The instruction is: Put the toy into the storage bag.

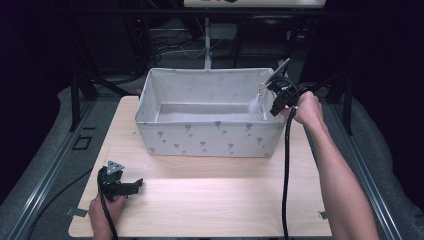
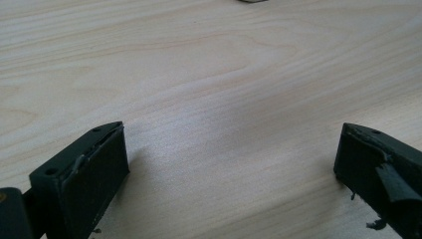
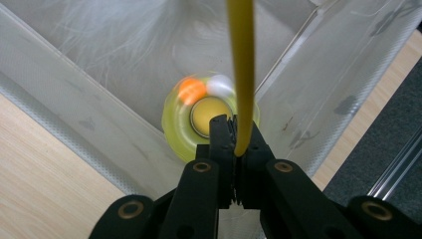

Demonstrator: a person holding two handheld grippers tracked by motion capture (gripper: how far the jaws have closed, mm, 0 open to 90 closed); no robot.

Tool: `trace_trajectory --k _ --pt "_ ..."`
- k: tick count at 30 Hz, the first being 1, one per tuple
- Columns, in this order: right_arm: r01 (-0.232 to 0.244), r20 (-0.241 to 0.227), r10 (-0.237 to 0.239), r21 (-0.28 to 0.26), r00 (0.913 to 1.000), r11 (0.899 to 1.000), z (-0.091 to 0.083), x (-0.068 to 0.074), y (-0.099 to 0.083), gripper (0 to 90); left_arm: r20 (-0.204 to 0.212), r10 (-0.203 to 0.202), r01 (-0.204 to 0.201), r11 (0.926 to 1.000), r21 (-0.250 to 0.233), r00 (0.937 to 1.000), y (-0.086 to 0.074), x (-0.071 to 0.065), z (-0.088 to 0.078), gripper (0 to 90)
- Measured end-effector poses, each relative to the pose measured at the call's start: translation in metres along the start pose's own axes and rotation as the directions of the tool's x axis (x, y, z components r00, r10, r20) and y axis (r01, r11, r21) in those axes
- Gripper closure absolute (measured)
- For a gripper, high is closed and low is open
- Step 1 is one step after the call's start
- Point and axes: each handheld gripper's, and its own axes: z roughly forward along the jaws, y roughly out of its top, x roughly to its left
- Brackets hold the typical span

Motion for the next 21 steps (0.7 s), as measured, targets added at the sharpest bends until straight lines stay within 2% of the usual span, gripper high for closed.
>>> trace_trajectory --k 11,21 --pt "-0.005 -0.019 0.006 0.031 0.9998 1.0 0.018 -0.002 -0.003 88.0 0.0 0.0 0.0 1.0 0.0 1.0 0.0 0.0 0.0 0.6" --pt "-0.026 -0.041 0.028 0.063 0.9988 0.998 0.027 -0.005 -0.004 87.9 0.0 0.0 0.0 1.0 0.0 1.0 0.0 0.0 0.0 0.6"
